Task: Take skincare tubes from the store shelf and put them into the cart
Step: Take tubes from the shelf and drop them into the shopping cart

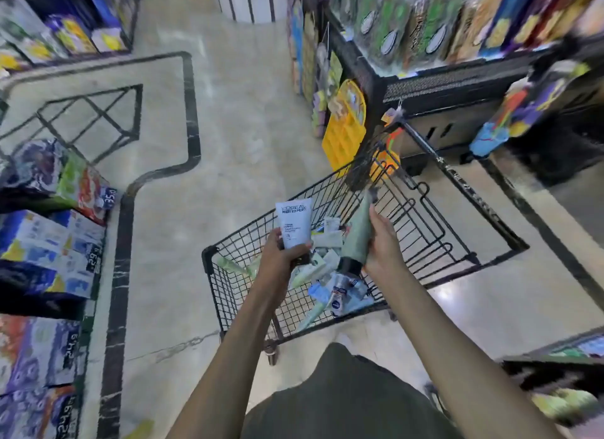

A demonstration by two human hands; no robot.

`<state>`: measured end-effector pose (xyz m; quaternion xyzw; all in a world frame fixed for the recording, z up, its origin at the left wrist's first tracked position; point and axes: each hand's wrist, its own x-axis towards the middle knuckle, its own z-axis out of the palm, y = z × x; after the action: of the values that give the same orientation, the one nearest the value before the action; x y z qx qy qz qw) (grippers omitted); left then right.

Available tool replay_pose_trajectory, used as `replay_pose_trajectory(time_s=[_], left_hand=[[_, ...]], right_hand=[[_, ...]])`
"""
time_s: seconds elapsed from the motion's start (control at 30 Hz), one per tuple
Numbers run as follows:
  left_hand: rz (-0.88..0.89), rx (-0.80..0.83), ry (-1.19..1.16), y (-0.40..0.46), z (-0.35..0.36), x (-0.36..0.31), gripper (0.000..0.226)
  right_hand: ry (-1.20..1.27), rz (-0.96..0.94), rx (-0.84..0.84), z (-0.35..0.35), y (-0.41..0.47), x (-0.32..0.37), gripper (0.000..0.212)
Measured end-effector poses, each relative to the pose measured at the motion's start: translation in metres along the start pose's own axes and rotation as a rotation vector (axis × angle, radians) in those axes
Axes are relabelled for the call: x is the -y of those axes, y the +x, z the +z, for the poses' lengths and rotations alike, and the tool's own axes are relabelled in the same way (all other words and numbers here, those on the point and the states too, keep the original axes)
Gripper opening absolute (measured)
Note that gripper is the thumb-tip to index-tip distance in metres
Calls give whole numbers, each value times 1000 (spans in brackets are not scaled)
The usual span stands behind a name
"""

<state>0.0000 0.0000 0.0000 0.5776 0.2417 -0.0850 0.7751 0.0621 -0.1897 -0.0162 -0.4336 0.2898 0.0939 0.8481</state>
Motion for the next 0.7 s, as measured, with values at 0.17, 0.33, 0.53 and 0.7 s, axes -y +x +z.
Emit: replay_pose_trajectory(time_s=[0.17, 0.33, 0.53, 0.7], left_hand=[[22, 152, 118, -22, -17, 0, 49], [30, 290, 216, -41, -19, 9, 49], [34, 450, 288, -77, 5, 30, 49], [21, 589, 344, -120, 43, 56, 55]], right_hand=[[226, 83, 40, -14, -49, -14, 68], [311, 4, -12, -38, -106, -29, 67], [425, -119, -86, -81, -181, -32, 38], [411, -235, -229, -138, -240, -30, 49]])
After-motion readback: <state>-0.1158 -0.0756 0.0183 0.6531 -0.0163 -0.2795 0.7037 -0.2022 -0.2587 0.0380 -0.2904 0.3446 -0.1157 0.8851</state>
